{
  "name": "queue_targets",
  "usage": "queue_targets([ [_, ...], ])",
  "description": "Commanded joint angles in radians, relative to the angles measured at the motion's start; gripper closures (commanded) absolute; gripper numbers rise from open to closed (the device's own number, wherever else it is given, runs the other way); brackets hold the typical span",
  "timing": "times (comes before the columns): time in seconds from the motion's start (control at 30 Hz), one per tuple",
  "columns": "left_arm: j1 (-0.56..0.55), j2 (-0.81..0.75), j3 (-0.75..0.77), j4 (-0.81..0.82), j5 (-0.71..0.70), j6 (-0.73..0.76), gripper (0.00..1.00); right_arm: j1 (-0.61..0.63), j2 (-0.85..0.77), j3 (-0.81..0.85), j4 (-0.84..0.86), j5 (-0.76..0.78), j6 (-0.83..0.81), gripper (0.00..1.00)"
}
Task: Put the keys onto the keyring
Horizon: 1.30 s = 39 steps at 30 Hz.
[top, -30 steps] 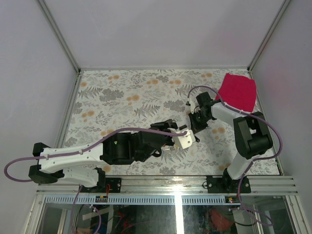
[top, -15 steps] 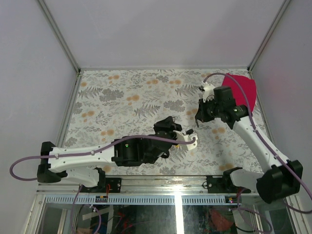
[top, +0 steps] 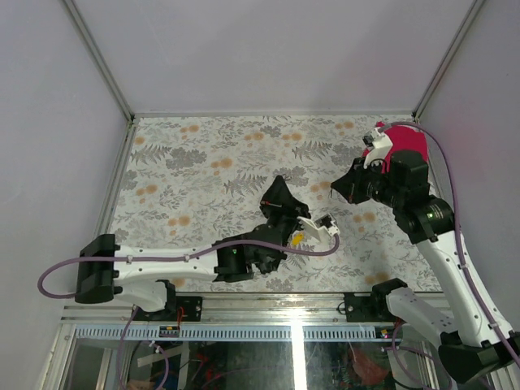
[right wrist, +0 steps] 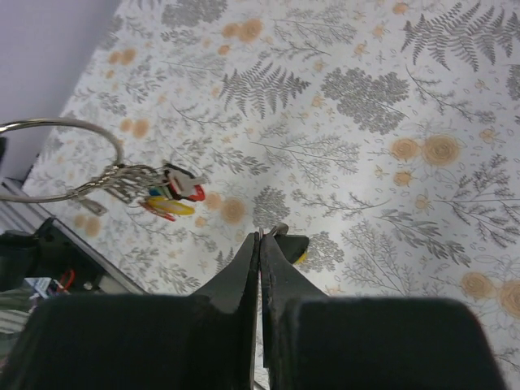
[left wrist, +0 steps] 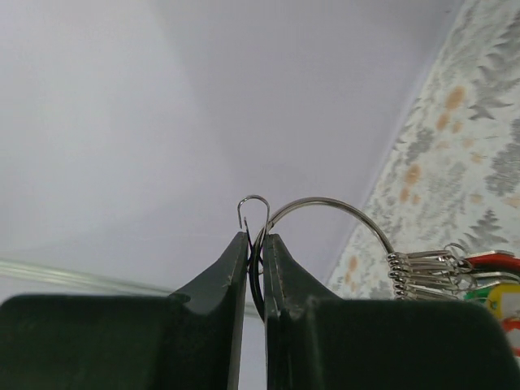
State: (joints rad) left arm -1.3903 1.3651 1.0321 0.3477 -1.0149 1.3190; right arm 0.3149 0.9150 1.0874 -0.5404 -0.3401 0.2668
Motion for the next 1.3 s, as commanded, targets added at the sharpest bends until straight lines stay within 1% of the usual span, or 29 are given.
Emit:
queue_targets([
  [0.0,0.011,0.051,-0.055,0.539,-0.062,0.376,1.00,-0.004,-0.041,0.070,0.060,-0.075,0.086,1.00],
  [0.03,0.014,0.069,-0.071,0.624,-0.058,0.443,1.00,-0.004,-0.048,0.080,0.068,-0.077,0.090,1.00],
  [0.1,0.022,0.117,-0.099,0.852,-0.041,0.590,1.00,-0.004,-0.060,0.098,0.086,-0.073,0.101,1.00],
  [0.13,0.026,0.145,-0.112,0.953,-0.026,0.694,1.00,-0.004,-0.064,0.106,0.096,-0.076,0.108,1.00],
  [0.17,0.027,0.166,-0.126,1.016,-0.005,0.744,1.00,-0.004,-0.065,0.117,0.104,-0.085,0.113,1.00],
  [0.33,0.029,0.233,-0.110,1.163,0.015,0.844,1.00,-0.005,-0.061,0.143,0.165,-0.172,0.135,1.00],
  [0.43,0.028,0.258,-0.094,1.198,0.020,0.877,1.00,-0.004,-0.047,0.171,0.178,-0.209,0.136,1.00],
  [0.6,0.029,0.285,-0.089,1.229,0.024,0.907,1.00,-0.003,-0.001,0.222,0.177,-0.313,0.165,1.00],
  [0.73,0.029,0.291,-0.093,1.229,0.023,0.904,1.00,0.012,0.015,0.245,0.148,-0.325,0.155,1.00],
  [0.83,0.029,0.294,-0.093,1.224,0.025,0.902,1.00,0.061,0.024,0.251,0.136,-0.292,0.146,1.00],
  [0.97,0.028,0.292,-0.098,1.204,0.024,0.891,1.00,0.205,0.057,0.287,0.093,-0.164,0.102,1.00],
  [1.03,0.028,0.291,-0.102,1.202,0.021,0.888,1.00,0.254,0.070,0.300,0.087,-0.118,0.092,1.00],
  [1.27,0.028,0.289,-0.104,1.190,0.020,0.880,1.00,0.285,0.107,0.333,0.071,-0.069,0.095,1.00],
])
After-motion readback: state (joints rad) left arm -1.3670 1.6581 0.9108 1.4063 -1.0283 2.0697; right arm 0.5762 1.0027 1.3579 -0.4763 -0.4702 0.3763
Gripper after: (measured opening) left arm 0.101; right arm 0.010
